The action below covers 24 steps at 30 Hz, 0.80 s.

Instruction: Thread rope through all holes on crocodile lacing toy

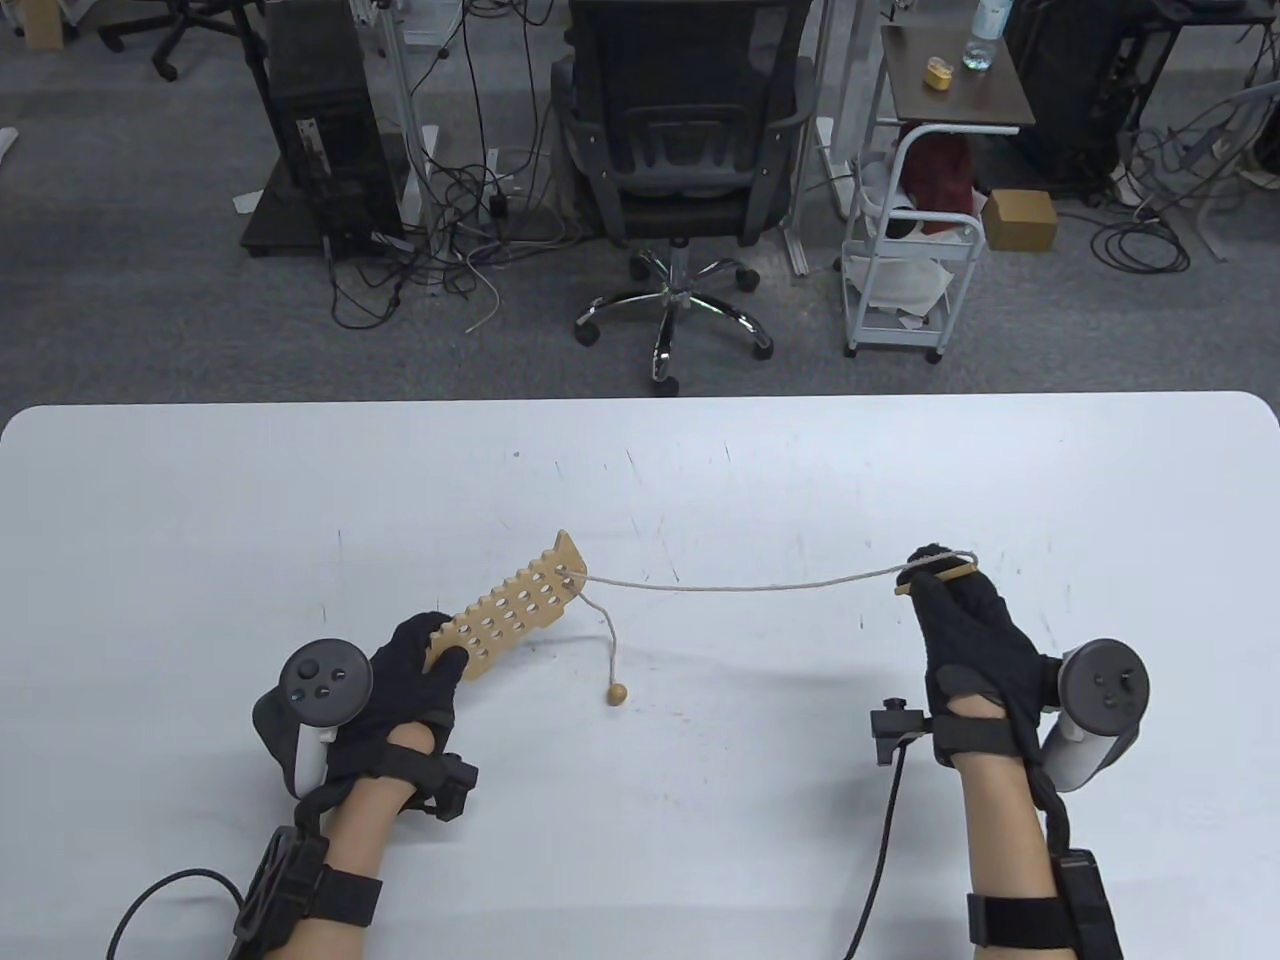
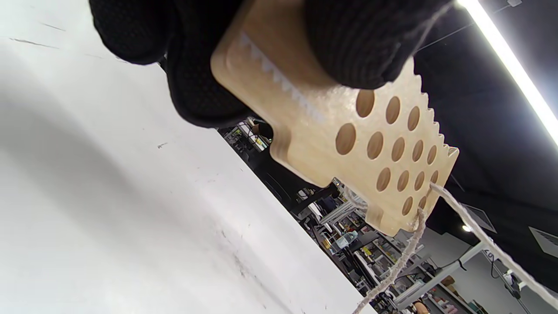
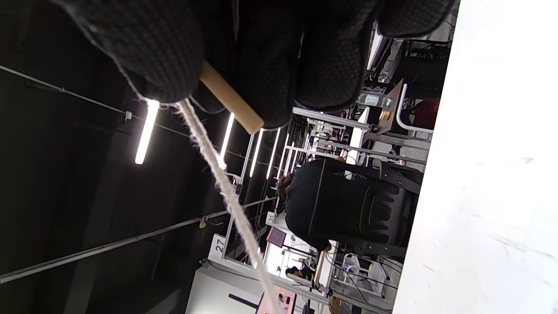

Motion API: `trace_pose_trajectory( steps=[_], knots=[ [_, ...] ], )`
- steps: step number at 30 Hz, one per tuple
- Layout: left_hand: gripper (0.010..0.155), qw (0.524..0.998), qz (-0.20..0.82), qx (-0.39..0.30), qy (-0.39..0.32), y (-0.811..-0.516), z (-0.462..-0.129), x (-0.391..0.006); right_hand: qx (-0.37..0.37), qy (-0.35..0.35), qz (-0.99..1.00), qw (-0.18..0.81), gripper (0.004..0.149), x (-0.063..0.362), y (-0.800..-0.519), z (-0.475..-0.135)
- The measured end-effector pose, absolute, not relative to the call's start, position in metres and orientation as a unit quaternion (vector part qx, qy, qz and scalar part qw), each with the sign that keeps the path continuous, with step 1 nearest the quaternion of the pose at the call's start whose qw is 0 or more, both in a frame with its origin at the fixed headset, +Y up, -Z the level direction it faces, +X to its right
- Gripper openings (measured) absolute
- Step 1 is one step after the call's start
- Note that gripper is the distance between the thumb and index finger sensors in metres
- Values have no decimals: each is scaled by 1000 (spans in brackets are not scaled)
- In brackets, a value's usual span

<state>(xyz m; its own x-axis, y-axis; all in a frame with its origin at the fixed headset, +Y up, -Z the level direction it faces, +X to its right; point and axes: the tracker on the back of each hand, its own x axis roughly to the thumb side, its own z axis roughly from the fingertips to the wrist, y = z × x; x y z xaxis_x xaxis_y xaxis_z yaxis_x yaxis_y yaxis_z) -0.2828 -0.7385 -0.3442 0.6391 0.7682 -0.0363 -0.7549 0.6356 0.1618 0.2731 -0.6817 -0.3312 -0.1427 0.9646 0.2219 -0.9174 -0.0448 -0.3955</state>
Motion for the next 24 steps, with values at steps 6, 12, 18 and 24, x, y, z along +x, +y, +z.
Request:
trace_pose_trajectory(
  steps=[6,12,18,24],
  knots=[
    [53,898,429,70,65,-739,-346,-291,-63,-237,705,666,41,286,-680,-329],
    [53,894,434,73,77,-740,-345,-297,-72,-245,694,673,41,295,-679,-326],
    [53,891,438,74,90,-741,-346,-302,-80,-254,682,681,41,305,-678,-324],
    [53,889,440,74,100,-743,-347,-305,-90,-263,675,684,41,313,-679,-321]
  ],
)
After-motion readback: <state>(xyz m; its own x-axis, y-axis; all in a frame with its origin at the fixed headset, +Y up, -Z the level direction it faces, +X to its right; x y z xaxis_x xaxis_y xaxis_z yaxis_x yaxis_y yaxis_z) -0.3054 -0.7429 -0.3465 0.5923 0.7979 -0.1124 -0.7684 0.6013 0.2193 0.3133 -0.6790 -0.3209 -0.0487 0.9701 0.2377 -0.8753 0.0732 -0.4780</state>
